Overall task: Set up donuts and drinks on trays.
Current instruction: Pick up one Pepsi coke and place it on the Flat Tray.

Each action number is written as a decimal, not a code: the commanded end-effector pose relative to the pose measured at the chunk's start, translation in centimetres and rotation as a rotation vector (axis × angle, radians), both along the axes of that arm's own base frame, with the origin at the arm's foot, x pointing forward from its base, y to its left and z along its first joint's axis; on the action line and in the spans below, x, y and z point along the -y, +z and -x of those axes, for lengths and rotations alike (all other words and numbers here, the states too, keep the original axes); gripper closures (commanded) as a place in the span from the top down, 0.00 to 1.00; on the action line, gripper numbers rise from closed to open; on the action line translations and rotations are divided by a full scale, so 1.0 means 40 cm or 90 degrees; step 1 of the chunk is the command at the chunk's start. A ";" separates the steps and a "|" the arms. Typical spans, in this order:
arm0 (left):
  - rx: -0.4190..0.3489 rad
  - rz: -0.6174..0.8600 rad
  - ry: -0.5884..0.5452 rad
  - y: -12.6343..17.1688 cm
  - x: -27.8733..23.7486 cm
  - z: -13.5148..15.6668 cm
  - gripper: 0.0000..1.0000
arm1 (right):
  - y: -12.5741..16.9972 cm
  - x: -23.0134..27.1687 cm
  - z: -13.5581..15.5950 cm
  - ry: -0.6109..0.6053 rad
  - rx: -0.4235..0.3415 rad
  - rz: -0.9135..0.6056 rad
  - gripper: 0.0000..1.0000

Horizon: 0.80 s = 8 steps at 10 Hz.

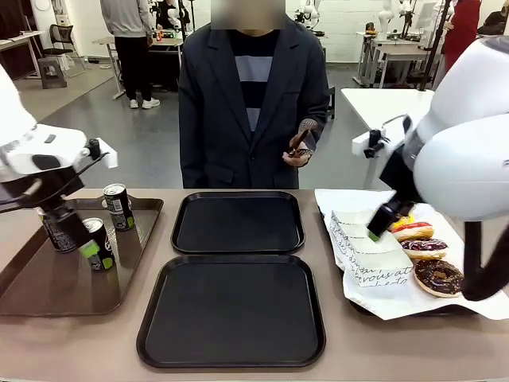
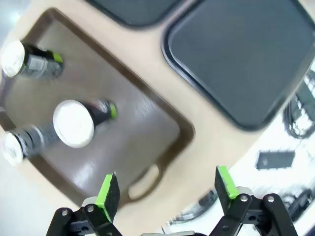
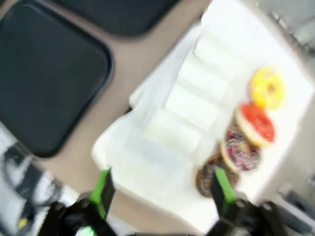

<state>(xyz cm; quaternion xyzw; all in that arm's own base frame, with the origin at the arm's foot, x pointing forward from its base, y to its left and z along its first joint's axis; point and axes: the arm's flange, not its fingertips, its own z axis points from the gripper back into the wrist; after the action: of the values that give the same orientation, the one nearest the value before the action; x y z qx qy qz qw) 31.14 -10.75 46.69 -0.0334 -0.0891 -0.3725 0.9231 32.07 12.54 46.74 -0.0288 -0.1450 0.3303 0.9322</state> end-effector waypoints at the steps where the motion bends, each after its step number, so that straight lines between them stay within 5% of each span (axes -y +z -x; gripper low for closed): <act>1: -0.023 -0.016 -0.012 -0.090 -0.062 0.148 1.00 | -0.134 0.103 0.218 0.034 -0.088 0.066 1.00; 2: 0.004 -0.028 -0.003 -0.087 -0.062 0.142 1.00 | -0.141 0.119 0.209 0.032 -0.075 0.100 1.00; 3: -0.029 -0.009 0.000 0.010 -0.017 0.031 1.00 | 0.004 0.019 0.046 -0.001 -0.056 0.026 1.00; 6: -0.031 -0.016 0.002 0.021 -0.024 0.044 1.00 | 0.012 0.035 0.073 0.003 -0.079 0.052 1.00; 8: -0.088 0.390 0.060 0.056 -0.166 0.011 1.00 | 0.041 0.232 0.012 -0.076 -0.225 -0.323 1.00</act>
<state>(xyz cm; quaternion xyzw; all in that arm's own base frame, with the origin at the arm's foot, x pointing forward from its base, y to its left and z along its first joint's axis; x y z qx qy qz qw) 30.29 -7.29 48.16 -0.1588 -0.0907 -0.3367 0.9237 30.32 7.62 47.19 0.0820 -0.0723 0.2992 0.9479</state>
